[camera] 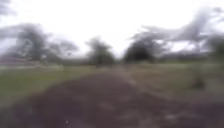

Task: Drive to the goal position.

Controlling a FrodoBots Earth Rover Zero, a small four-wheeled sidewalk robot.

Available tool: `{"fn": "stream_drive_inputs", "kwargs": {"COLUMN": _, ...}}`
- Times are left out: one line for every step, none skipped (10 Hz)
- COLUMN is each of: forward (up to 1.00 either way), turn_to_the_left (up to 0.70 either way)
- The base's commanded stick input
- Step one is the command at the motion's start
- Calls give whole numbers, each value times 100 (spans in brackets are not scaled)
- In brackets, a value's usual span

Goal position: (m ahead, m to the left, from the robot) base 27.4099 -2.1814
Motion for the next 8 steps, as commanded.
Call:
{"fn": "stream_drive_inputs", "kwargs": {"forward": 70, "turn_to_the_left": 0}}
{"fn": "stream_drive_inputs", "kwargs": {"forward": 70, "turn_to_the_left": 0}}
{"fn": "stream_drive_inputs", "kwargs": {"forward": 70, "turn_to_the_left": 0}}
{"fn": "stream_drive_inputs", "kwargs": {"forward": 70, "turn_to_the_left": 0}}
{"fn": "stream_drive_inputs", "kwargs": {"forward": 70, "turn_to_the_left": 0}}
{"fn": "stream_drive_inputs", "kwargs": {"forward": 70, "turn_to_the_left": 0}}
{"fn": "stream_drive_inputs", "kwargs": {"forward": 70, "turn_to_the_left": 0}}
{"fn": "stream_drive_inputs", "kwargs": {"forward": 70, "turn_to_the_left": 0}}
